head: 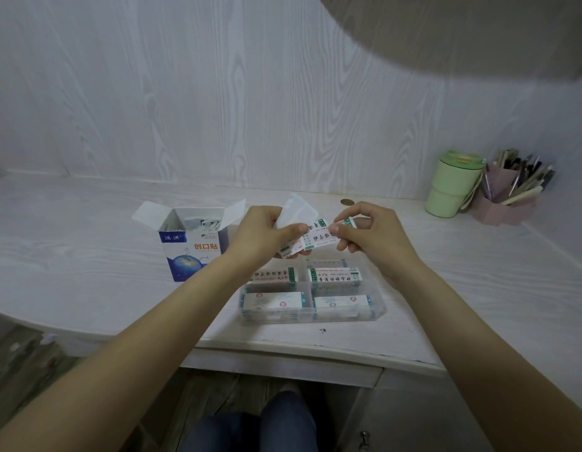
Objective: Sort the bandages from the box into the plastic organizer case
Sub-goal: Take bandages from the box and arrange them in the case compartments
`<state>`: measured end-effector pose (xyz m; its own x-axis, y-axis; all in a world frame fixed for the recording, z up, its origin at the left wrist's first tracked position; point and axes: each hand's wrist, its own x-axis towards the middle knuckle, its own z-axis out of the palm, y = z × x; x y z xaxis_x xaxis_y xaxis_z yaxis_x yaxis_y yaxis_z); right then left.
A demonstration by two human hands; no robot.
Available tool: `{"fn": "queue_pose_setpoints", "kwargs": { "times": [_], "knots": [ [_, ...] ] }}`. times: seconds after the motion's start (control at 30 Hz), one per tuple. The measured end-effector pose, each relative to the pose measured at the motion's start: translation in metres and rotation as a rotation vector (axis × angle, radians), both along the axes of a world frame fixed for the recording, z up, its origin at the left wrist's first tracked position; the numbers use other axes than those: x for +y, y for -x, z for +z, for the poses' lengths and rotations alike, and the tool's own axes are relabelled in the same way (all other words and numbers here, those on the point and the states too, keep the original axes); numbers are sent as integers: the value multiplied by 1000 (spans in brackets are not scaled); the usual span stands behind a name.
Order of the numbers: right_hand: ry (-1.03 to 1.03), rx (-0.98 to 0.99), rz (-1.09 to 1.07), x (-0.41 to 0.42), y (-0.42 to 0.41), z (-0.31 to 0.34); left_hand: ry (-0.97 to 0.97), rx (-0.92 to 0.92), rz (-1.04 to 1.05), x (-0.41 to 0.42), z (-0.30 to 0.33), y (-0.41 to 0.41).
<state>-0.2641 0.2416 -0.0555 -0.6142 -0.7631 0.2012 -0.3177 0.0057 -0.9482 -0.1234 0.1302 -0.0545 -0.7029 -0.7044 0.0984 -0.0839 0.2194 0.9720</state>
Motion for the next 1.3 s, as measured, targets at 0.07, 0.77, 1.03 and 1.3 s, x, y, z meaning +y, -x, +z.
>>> {"fn": "queue_pose_setpoints", "kwargs": {
  "times": [0.07, 0.77, 1.03, 1.3],
  "knots": [
    [-28, 12, 8, -1, -3, -1, -51, 8, -27, 1, 1, 1],
    [-344, 279, -147, -22, 34, -30, -34, -127, 3, -17, -9, 15],
    [-737, 581, -132, -33, 23, -20, -28, -227, -60, -18, -12, 22],
    [-856, 754, -135, -40, 15, -17, -22, -208, -73, -20, -11, 27]
  ]
}}
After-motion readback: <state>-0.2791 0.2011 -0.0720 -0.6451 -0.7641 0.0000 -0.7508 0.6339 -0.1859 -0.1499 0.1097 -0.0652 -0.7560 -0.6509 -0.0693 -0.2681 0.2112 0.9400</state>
